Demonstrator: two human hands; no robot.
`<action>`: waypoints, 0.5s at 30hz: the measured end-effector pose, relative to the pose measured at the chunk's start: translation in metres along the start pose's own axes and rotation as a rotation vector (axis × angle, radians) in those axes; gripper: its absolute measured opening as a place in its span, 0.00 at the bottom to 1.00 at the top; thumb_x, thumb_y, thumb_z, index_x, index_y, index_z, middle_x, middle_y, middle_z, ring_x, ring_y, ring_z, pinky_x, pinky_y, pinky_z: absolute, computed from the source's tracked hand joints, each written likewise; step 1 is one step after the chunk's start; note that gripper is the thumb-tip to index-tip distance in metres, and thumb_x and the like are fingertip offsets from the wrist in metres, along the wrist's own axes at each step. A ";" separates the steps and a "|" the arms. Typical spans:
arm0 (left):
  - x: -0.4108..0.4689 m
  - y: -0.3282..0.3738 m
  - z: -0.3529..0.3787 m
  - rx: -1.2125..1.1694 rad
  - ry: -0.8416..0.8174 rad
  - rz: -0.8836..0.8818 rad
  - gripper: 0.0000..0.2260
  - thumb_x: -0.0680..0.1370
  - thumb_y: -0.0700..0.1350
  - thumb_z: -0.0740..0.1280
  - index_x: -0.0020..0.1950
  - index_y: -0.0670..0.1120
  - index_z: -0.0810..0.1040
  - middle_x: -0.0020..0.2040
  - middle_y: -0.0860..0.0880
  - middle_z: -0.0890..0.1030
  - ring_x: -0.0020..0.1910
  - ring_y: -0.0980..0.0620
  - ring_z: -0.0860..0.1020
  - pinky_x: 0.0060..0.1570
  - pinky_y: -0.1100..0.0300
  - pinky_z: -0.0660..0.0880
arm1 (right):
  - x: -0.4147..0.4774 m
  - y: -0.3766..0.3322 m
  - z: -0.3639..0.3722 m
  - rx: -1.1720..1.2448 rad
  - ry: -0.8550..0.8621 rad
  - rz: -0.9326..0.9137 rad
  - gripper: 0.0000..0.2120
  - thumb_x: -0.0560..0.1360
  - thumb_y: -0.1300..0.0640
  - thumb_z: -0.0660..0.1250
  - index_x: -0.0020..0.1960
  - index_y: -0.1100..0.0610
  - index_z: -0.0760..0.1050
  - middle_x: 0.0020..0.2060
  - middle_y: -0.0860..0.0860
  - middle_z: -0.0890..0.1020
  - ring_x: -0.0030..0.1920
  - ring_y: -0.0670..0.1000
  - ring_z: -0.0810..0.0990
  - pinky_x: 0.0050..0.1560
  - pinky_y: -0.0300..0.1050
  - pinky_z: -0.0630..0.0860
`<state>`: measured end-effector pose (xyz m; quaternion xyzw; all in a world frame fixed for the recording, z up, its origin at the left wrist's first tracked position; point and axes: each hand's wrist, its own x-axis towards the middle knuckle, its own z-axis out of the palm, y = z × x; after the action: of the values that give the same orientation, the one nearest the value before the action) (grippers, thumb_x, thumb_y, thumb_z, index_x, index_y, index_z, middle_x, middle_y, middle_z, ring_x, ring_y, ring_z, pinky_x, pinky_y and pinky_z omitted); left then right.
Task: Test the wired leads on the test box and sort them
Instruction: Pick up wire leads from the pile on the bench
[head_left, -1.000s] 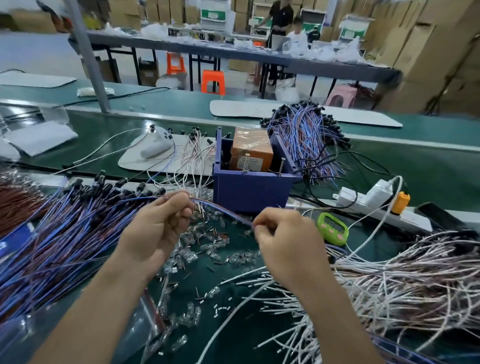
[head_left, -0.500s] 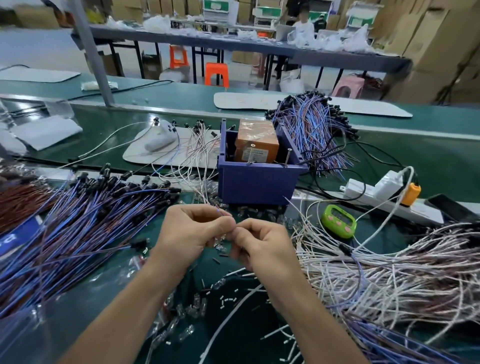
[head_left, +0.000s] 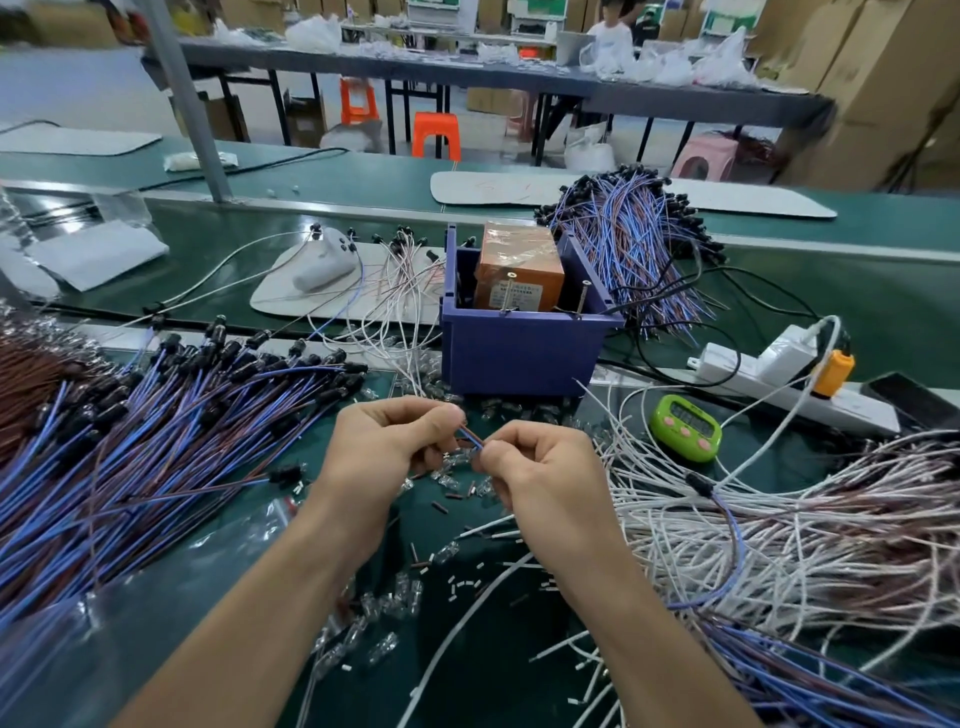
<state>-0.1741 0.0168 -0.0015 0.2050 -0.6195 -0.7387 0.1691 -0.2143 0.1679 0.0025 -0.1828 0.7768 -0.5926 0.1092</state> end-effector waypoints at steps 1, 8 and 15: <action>-0.001 -0.001 0.001 0.004 0.001 -0.006 0.07 0.74 0.38 0.75 0.36 0.45 0.88 0.30 0.47 0.81 0.25 0.56 0.73 0.27 0.67 0.71 | 0.000 0.000 0.000 -0.008 0.002 -0.001 0.08 0.73 0.56 0.69 0.36 0.54 0.81 0.23 0.47 0.72 0.27 0.48 0.66 0.31 0.47 0.64; 0.006 0.002 -0.015 0.134 0.223 0.088 0.06 0.75 0.40 0.76 0.39 0.48 0.88 0.32 0.51 0.84 0.27 0.54 0.77 0.29 0.63 0.77 | 0.001 0.002 -0.012 0.055 0.071 0.014 0.07 0.71 0.56 0.67 0.36 0.57 0.80 0.23 0.50 0.71 0.26 0.49 0.64 0.29 0.45 0.62; -0.011 -0.010 0.008 0.616 0.065 0.336 0.09 0.69 0.55 0.73 0.47 0.66 0.87 0.51 0.64 0.85 0.55 0.68 0.78 0.57 0.72 0.71 | 0.003 0.003 -0.006 0.180 0.062 0.022 0.09 0.71 0.52 0.65 0.38 0.54 0.82 0.24 0.51 0.76 0.28 0.49 0.71 0.32 0.44 0.68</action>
<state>-0.1688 0.0302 -0.0088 0.1647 -0.8325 -0.4722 0.2382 -0.2196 0.1724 0.0009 -0.1453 0.7252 -0.6643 0.1078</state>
